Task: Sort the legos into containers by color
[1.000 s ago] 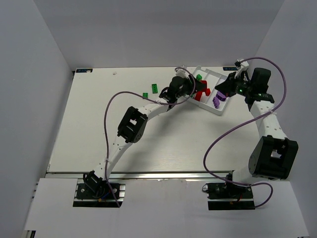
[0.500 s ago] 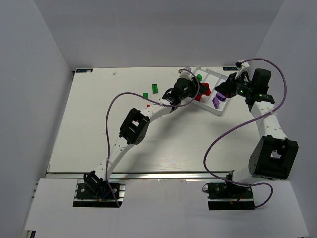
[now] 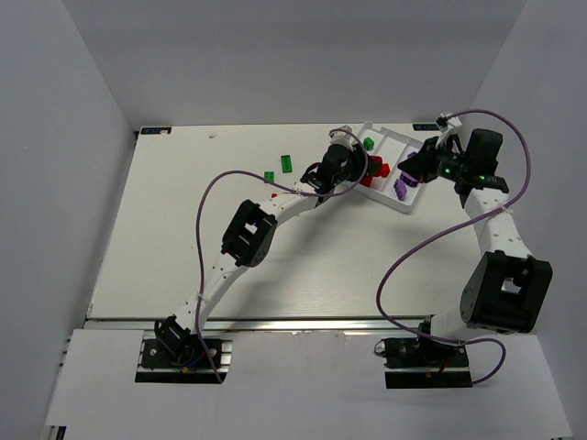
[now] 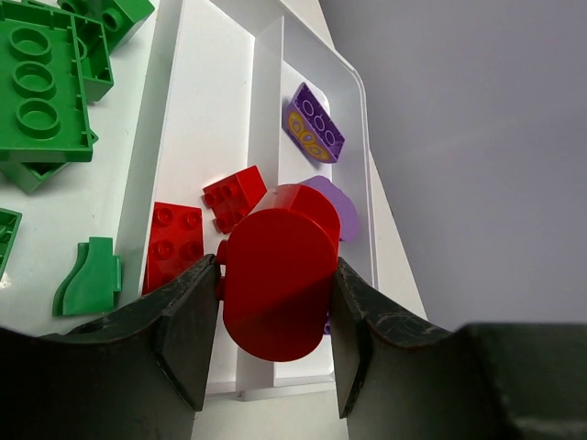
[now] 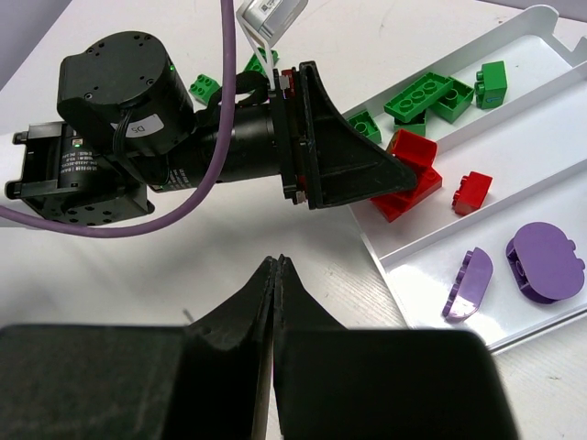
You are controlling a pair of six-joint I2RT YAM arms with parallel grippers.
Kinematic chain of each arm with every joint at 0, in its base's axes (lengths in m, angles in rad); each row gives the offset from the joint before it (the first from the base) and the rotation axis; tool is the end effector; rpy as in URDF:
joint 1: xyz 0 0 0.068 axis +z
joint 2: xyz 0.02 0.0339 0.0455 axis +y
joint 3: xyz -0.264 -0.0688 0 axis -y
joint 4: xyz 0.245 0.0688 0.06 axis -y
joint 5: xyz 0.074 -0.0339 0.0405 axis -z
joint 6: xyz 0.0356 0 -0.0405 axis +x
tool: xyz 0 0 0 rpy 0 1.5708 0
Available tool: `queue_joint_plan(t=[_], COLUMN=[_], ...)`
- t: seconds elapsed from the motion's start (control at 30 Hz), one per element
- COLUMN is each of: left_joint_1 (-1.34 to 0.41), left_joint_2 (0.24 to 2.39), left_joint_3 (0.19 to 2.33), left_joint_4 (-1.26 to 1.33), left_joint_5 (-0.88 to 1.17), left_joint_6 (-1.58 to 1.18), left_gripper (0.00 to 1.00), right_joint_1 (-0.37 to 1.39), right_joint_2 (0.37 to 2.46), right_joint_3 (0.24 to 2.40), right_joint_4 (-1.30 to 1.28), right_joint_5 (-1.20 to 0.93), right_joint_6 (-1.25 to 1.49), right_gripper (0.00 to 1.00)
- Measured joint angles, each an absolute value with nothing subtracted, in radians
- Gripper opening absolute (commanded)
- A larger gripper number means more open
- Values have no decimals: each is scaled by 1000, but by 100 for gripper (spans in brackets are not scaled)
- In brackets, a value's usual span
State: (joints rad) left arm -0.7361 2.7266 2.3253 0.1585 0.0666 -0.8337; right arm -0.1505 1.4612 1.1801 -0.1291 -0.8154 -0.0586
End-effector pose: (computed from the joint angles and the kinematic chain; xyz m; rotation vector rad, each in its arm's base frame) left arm 0.4556 -0.4159 0.1531 -0.0449 1.9755 -1.1391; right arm 0.3335 -0.0244 0.3264 -0.4333 1.8506 0.6604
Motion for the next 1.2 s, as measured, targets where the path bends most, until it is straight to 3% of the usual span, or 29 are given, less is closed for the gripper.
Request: queue_joint_plan(t=[0.27,0.53,0.67,0.73,0.87,0.93,1.03,1.1,1.2], left_joint_1=[-736,-736,-736,-730,-721,-708,-682,-654,-597], left_joint_2=[2727,2727,2725,2716,2604,2502,2319,2167,1927], left_joint_3=[2325,2325,2325,2313,2164,2048,1864,1726,1494], left_joint_4=[152,149,149,148,134,118,112,119,146], left_joint_5=[67,66,59,56,46,35,13,0,-16], left_joint_6=[-828,-827,-808,-791,-736,-698,-645,-618,-595], left_gripper=[69,69,61,47,26,14,6,7,34], right_joint_1=[-150,-150,-150,-150,-150,-150,-150,-137,-81], right_joint_2=[1461,1461,1461,1461,1461,1461,1461,1462,1473], right_joint_3=[1180,1175,1174,1175,1184,1196,1216,1229,1262], right_joint_4=[-129,-130,-132,-141,-185,-205,-237,-276,-373], right_joint_5=[-815,-815,-823,-842,-904,-941,-988,-1008,-992], right_joint_6=[-59,-59,-69,-88,-152,-196,-273,-342,-486], right_gripper=[0,0,0,0,23,29,51,60,61])
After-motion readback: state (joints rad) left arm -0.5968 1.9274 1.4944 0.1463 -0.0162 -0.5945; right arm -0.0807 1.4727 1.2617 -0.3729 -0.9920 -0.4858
